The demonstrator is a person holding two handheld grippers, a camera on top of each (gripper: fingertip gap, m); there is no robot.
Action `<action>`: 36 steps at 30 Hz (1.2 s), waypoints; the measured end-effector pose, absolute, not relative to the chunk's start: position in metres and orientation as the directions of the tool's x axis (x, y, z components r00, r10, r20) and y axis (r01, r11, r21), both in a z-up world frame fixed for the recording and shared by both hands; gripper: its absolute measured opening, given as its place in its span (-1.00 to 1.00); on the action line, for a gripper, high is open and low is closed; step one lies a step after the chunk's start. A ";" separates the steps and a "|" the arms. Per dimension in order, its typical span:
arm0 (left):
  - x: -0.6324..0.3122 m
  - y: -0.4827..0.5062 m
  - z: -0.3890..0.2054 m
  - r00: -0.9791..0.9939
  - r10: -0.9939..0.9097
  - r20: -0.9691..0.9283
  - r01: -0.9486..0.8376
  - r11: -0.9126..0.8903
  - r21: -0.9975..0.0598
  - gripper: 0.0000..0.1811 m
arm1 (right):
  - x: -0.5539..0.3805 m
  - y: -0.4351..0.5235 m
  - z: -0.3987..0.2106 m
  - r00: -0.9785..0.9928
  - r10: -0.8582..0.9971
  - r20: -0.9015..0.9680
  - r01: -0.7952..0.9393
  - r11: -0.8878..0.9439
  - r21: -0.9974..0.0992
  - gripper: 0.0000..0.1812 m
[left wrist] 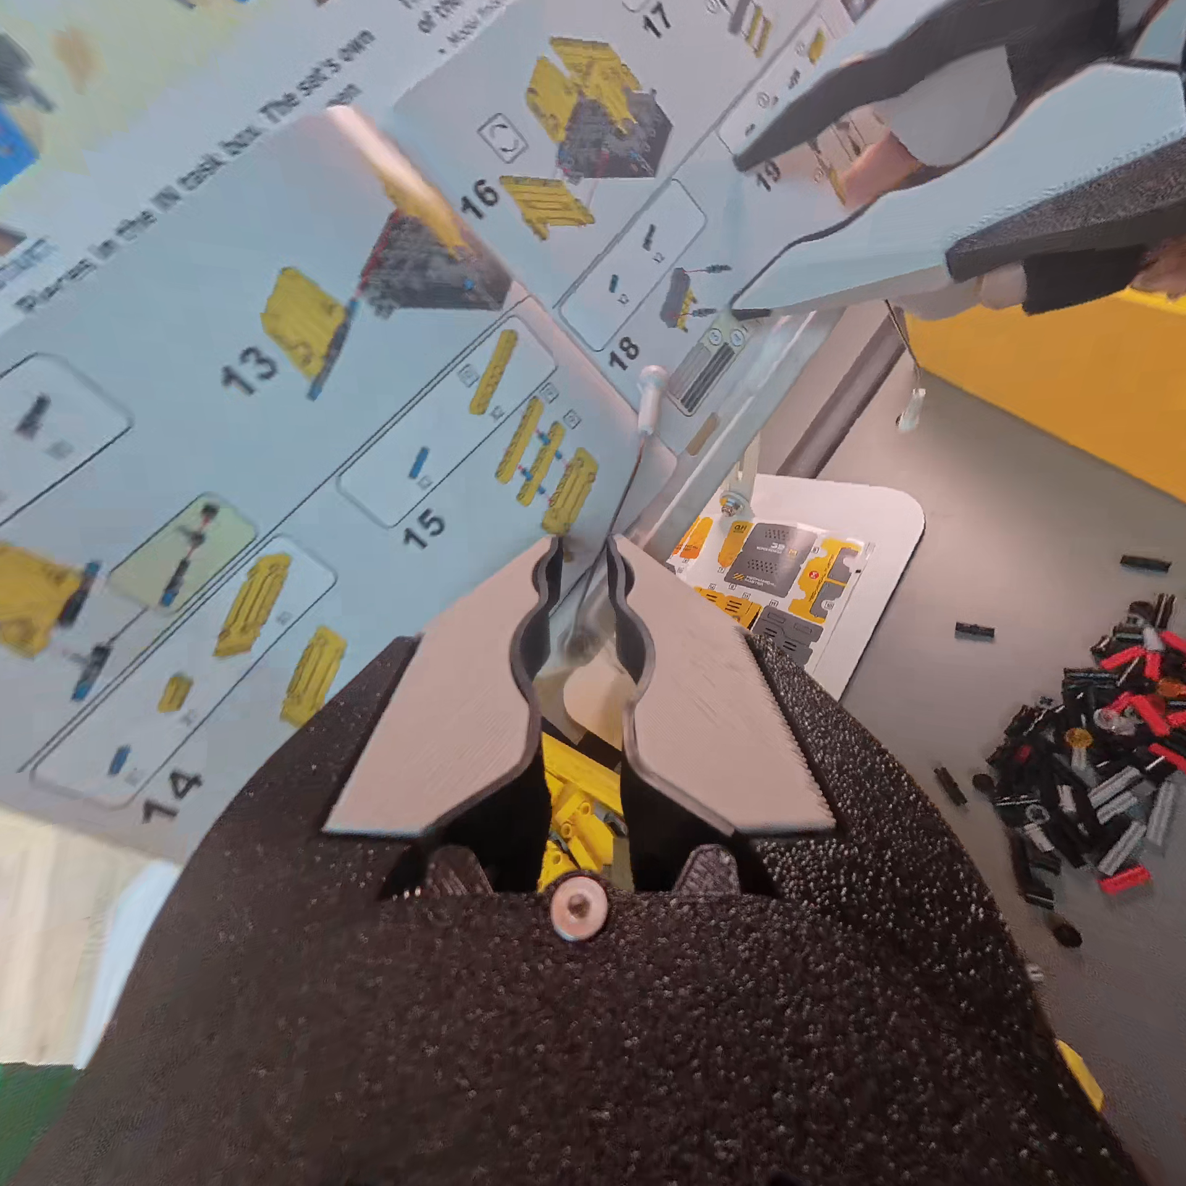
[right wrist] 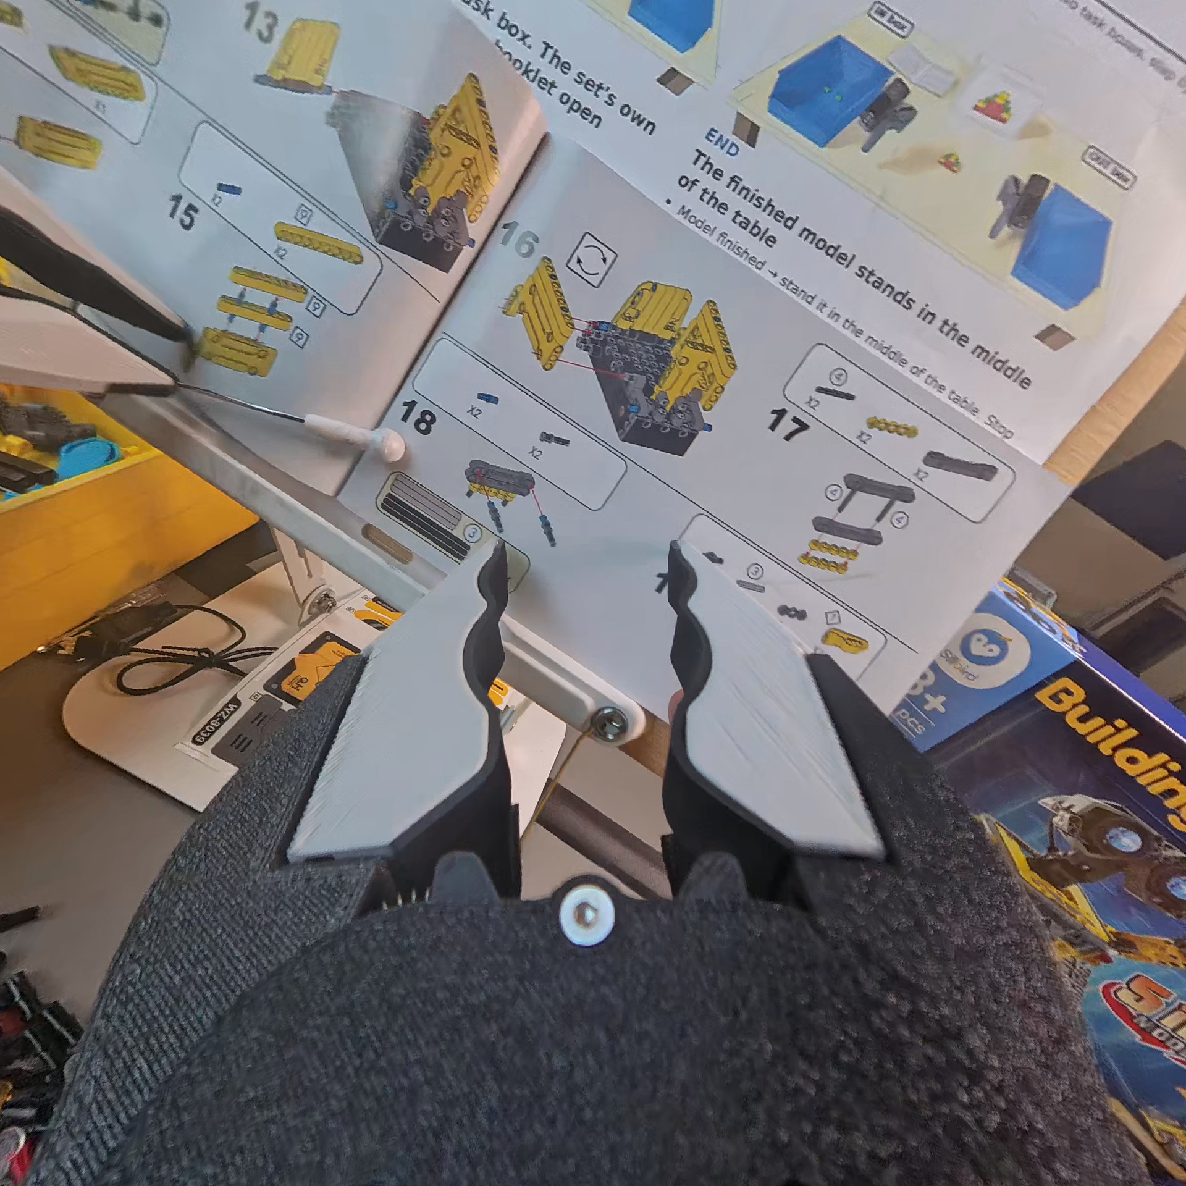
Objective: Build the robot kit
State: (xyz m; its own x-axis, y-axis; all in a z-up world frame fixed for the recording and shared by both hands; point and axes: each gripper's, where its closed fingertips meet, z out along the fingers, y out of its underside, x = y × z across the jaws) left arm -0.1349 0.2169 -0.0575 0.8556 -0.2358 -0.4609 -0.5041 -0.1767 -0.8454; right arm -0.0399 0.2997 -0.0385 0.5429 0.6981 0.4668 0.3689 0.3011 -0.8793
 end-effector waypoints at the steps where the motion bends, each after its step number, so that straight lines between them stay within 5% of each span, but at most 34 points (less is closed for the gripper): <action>1: -0.143 0.212 -0.054 0.888 -0.207 -0.410 -0.444 -0.158 -0.882 -0.84 | -0.035 0.302 -0.037 0.558 0.696 0.453 0.360 0.289 -0.887 -0.45; 10: -0.225 0.183 -0.061 0.991 0.062 -0.118 -0.103 -0.204 -0.973 -0.87 | 0.002 0.310 -0.026 0.657 0.675 0.334 0.288 0.184 -0.940 -0.45; 26: -0.169 0.099 -0.040 0.998 0.045 -0.032 -0.032 0.003 -0.999 -0.82 | 0.017 0.143 -0.033 0.434 0.900 0.040 0.023 0.033 -0.999 -0.51; 36: -0.139 0.034 -0.059 0.994 0.040 -0.100 -0.102 0.067 -0.993 -0.72 | 0.016 0.107 -0.071 0.373 0.925 0.070 0.012 0.071 -0.997 -0.51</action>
State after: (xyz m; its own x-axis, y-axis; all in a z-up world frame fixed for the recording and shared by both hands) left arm -0.1387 0.0343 -0.0592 0.9942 0.0396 -0.0997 -0.1022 0.0665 -0.9925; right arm 0.0158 0.1074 -0.0711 0.3731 0.9251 0.0703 0.0119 0.0710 -0.9974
